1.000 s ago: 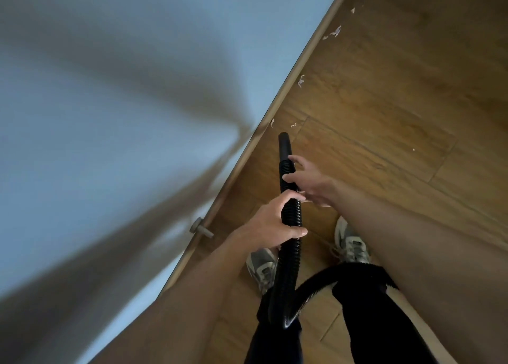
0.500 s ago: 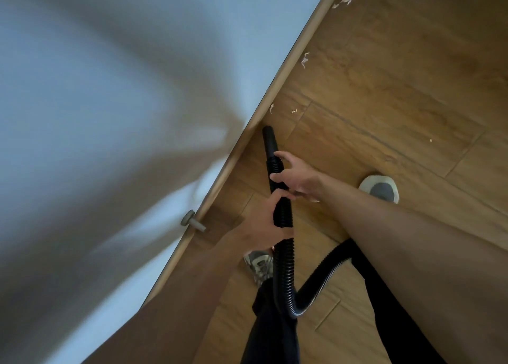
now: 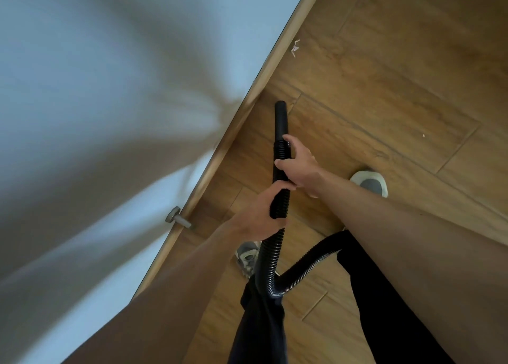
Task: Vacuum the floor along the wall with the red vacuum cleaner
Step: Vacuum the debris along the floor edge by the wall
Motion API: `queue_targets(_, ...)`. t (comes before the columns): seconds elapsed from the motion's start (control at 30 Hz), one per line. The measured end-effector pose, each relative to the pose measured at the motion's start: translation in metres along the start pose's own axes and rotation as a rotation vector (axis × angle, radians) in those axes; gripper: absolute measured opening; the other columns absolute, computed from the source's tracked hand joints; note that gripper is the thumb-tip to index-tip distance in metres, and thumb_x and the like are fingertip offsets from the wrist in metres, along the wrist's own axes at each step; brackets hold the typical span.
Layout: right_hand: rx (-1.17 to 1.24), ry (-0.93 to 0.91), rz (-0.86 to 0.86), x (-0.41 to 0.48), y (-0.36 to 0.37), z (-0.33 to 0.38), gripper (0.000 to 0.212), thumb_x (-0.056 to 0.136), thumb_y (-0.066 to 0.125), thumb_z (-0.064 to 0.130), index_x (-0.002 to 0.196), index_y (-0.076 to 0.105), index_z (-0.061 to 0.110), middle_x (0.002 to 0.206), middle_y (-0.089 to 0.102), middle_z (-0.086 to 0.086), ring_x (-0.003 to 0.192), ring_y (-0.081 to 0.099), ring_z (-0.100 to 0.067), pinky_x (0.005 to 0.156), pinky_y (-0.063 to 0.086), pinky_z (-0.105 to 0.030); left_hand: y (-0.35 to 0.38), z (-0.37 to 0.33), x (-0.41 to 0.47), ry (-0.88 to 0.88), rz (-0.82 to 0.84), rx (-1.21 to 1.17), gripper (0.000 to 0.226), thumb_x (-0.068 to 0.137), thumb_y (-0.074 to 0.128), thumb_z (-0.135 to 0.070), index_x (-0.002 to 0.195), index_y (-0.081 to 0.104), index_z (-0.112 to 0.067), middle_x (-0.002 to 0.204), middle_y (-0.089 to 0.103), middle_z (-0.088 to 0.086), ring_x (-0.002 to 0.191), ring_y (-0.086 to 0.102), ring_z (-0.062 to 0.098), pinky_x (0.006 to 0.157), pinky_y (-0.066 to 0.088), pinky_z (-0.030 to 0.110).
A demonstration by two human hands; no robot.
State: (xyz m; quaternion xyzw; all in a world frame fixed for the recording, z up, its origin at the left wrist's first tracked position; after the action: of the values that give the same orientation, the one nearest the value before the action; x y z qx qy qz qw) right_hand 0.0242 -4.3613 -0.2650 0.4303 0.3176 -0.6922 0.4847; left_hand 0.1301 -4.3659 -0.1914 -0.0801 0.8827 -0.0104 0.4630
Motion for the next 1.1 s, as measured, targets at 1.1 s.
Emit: queue_targets(1.1, 0.056, 0.033, 0.032, 0.040, -0.059, 0.068, 0.073, 0.096, 0.058, 0.005, 0.152, 0.029, 0.042, 0.124, 0.056, -0.005, 0.095, 0.066, -0.024, 0.060, 0.061, -0.037, -0.046, -0.058, 0.058, 0.105, -0.027, 0.069, 0.063, 0.087, 0.070, -0.014, 0.137, 0.041, -0.039, 0.120, 0.060, -0.002, 0.103, 0.062, 0.008, 0.080, 0.055, 0.021)
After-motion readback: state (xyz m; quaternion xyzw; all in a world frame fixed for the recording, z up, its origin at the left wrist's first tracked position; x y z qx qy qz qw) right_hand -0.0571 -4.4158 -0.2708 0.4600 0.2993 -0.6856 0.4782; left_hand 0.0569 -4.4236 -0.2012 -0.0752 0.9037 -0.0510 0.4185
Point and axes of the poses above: each hand's wrist, its own x-axis towards the middle knuckle, its own y-axis out of the palm, z = x × y, the point moved 9 cm from there along x, towards the middle knuckle
